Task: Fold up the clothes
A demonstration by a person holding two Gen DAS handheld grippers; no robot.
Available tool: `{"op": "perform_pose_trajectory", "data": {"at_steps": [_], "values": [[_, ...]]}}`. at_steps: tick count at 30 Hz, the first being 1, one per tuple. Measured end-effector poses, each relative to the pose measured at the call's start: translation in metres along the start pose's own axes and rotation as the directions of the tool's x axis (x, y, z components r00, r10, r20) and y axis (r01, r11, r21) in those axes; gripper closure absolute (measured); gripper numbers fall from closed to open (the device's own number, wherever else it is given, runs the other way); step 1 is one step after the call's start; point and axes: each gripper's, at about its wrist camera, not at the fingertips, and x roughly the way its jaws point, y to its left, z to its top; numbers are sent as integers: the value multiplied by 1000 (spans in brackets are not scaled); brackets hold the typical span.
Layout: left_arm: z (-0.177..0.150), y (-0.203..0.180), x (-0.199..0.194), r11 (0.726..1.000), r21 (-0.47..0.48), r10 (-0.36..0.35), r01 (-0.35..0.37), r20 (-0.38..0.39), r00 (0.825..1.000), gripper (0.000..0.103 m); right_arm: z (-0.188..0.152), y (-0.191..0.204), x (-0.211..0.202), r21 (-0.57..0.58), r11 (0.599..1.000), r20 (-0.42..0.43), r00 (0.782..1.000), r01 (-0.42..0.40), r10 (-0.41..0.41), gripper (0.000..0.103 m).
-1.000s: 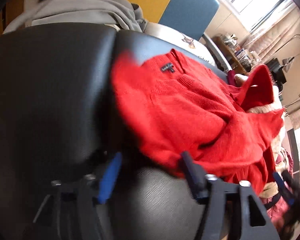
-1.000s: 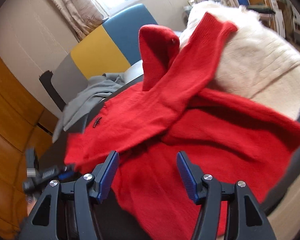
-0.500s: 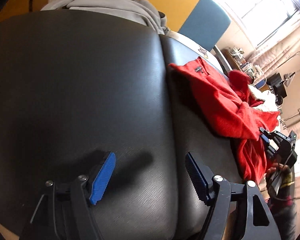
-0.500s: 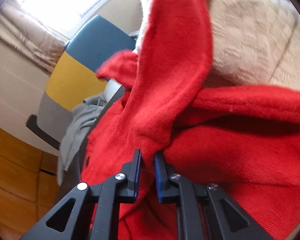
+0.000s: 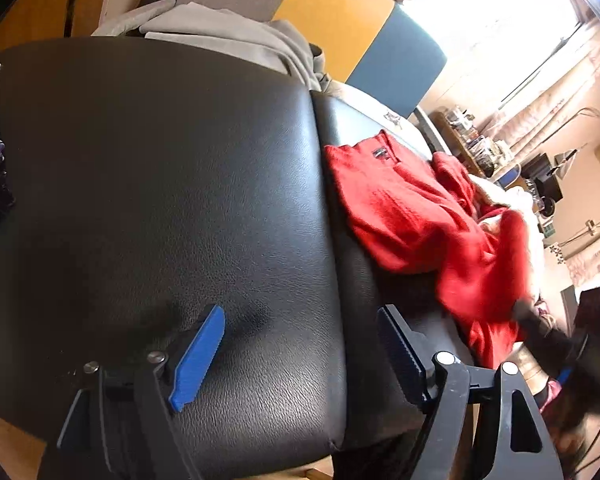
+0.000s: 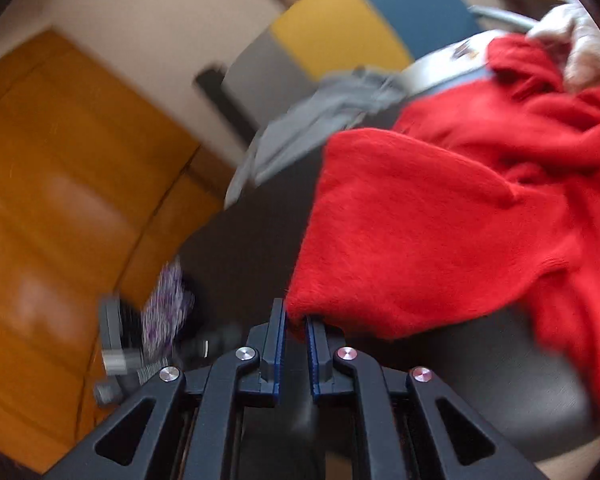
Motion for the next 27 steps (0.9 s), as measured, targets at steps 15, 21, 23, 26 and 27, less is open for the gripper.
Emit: {"op": "perform_pose_trajectory", "data": {"at_steps": [15, 21, 23, 26, 27], "values": [[16, -26, 18, 995, -29, -102, 100, -59, 993, 20, -94, 34, -63, -271, 963, -401, 908, 10, -122, 80], [35, -76, 77, 990, 109, -76, 88, -115, 990, 19, -50, -3, -89, -209, 949, -171, 947, 235, -272, 79], [39, -91, 91, 985, 158, -55, 73, -118, 992, 15, -34, -22, -82, -196, 921, -105, 927, 336, -360, 79], [40, -113, 113, 970, 241, -16, 44, -116, 993, 11, -3, -47, -67, -179, 884, -35, 895, 432, -444, 79], [39, -120, 121, 963, 267, 10, 21, -115, 993, 11, 8, -55, -63, -174, 871, -19, 883, 460, -470, 79]]}}
